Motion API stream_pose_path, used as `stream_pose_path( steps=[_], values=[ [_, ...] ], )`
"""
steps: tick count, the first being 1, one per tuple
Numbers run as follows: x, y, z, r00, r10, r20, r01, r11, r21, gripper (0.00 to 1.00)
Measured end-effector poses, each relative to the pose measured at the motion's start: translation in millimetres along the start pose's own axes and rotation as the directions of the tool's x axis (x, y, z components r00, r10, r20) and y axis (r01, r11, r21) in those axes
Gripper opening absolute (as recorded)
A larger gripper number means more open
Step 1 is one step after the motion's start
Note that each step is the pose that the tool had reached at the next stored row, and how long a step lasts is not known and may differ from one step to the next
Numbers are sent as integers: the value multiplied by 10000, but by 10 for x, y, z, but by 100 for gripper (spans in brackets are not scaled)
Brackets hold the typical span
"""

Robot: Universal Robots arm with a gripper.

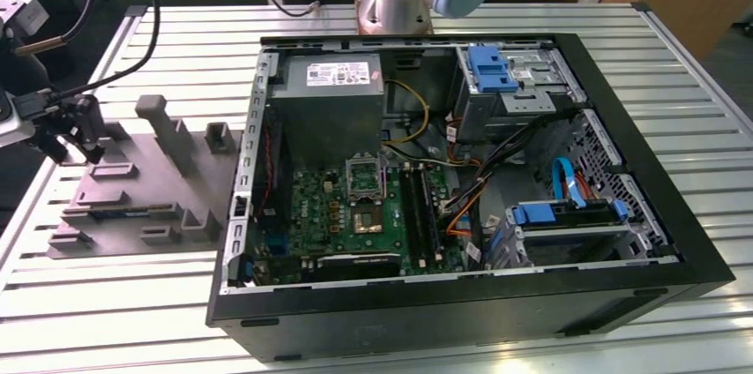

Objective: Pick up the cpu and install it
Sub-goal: 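Pick up the cpu and move it towards the insertion slot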

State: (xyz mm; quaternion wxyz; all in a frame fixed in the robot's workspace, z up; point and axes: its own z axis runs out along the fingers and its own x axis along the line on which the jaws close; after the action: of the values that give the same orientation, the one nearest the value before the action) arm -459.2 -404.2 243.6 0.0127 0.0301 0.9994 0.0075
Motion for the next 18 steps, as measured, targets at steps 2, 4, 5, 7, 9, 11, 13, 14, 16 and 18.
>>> stream_pose_path(
  steps=[2, 4, 5, 7, 9, 11, 13, 14, 16, 18],
  values=[
    [0, 0, -4, 10000, 0, 1, 0, 10000, 0, 47],
    [0, 0, -10, 10000, 0, 0, 0, 10000, 0, 47],
    [0, 0, -13, 10000, 0, 0, 0, 10000, 0, 47],
    [0, 0, -19, 10000, 0, 0, 0, 10000, 0, 47],
    [-1, 0, -25, 10000, 0, 1, 0, 10000, 0, 47],
    [-1, 1, -31, 10000, 0, 1, 0, 10000, 0, 47],
    [-1, 1, -37, 10000, 0, 1, 0, 10000, -1, 47],
    [-1, 1, -41, 10000, 0, 1, 0, 10000, -1, 47],
    [-1, 1, -48, 10000, 0, 0, 0, 10000, 0, 47],
    [-1, 1, -55, 10000, 0, 1, 0, 10000, 0, 47]
  ],
)
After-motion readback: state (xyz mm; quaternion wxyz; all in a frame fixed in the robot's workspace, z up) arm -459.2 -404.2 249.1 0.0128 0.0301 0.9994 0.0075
